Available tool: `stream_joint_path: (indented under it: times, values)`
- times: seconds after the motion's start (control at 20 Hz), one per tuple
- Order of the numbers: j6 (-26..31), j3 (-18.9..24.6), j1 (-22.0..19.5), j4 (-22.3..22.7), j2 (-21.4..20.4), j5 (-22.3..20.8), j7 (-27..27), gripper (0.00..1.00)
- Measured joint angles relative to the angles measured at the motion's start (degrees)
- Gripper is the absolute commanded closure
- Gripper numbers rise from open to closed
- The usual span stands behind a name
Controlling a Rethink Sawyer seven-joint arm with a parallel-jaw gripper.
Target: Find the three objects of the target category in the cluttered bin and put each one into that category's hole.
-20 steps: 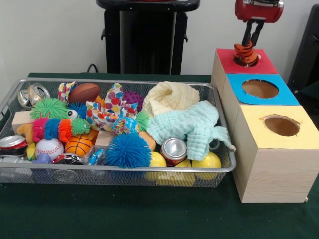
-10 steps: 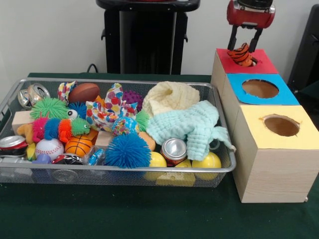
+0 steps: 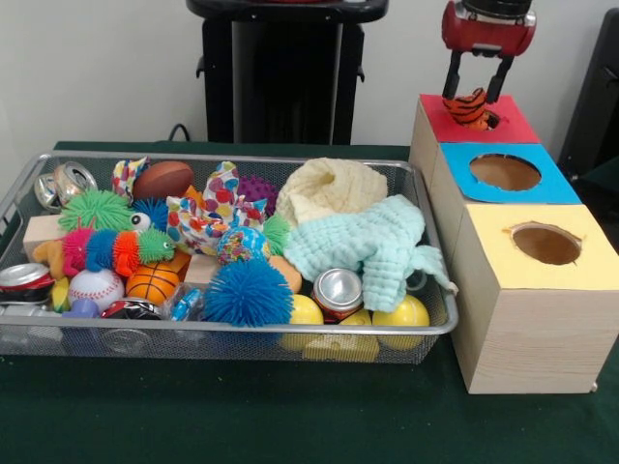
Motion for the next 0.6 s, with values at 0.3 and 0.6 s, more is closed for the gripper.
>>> stream_joint_path:
  times: [0.3,0.6]
  values:
    - [3.3,0.0,-0.1,0.0,-2.4,0.0,0.0,0.00]
    - [14.4,-0.4,-1.0,-0.4,-7.4,-0.1,0.0,0.00]
